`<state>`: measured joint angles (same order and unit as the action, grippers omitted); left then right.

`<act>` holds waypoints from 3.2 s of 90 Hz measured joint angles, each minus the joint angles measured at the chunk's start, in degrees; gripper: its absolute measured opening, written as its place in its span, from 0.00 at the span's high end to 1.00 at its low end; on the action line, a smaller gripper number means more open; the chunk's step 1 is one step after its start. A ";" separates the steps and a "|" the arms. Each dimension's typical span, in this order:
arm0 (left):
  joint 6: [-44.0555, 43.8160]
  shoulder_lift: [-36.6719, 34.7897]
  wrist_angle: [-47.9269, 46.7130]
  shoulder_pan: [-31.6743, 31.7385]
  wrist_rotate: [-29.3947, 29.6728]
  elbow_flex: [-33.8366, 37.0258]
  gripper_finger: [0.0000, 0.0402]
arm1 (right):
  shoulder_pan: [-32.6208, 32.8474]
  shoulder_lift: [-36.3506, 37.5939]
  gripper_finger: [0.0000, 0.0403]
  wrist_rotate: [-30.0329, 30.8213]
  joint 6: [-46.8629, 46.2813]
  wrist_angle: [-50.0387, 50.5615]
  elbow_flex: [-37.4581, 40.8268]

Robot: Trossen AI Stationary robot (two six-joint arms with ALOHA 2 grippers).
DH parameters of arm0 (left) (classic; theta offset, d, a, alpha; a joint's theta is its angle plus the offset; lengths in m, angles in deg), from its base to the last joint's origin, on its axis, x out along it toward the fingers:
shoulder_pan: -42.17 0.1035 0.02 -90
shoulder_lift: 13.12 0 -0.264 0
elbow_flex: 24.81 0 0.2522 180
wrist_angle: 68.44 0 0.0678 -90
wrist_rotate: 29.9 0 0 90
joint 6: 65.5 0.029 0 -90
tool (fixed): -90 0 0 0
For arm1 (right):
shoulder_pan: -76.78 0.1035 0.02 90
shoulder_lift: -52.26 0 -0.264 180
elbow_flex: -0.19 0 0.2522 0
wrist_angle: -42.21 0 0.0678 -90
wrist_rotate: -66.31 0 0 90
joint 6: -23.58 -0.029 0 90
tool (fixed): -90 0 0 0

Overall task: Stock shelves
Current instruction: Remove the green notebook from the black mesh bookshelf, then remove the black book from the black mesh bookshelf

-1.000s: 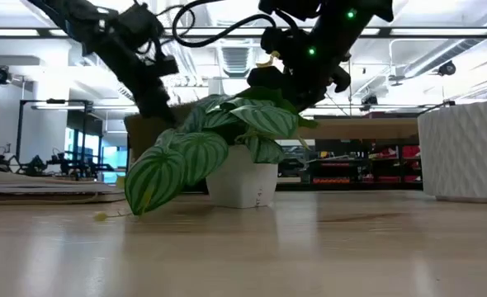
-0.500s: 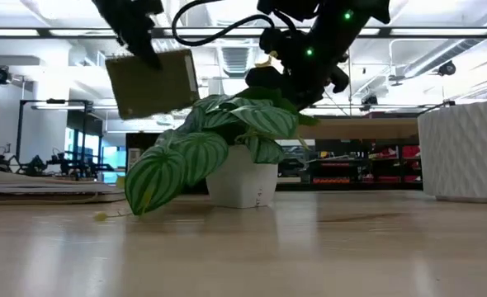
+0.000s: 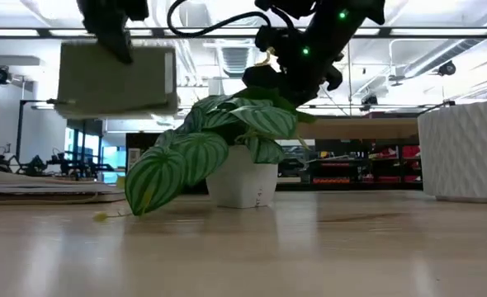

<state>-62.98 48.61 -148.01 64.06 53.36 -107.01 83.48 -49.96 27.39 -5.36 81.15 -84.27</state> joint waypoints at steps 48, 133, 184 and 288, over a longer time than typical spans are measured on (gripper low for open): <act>-14.53 -0.07 4.68 -23.71 29.65 19.33 0.96 | -1.66 0.00 0.94 -0.03 3.50 -2.30 0.00; -16.56 2.85 6.95 -39.34 30.02 24.36 0.93 | -1.66 -0.25 0.93 -0.26 3.48 -3.79 0.00; -22.79 6.90 3.75 -39.25 24.96 24.42 0.71 | -1.86 -0.39 0.93 -0.50 3.50 -4.38 0.00; -7.30 6.19 14.22 -35.81 42.28 14.16 0.63 | -1.85 -0.44 0.94 0.59 6.42 -4.51 0.00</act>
<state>-70.28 54.80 -133.79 28.25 95.64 -92.85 81.63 -50.39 27.99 1.05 76.64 -84.27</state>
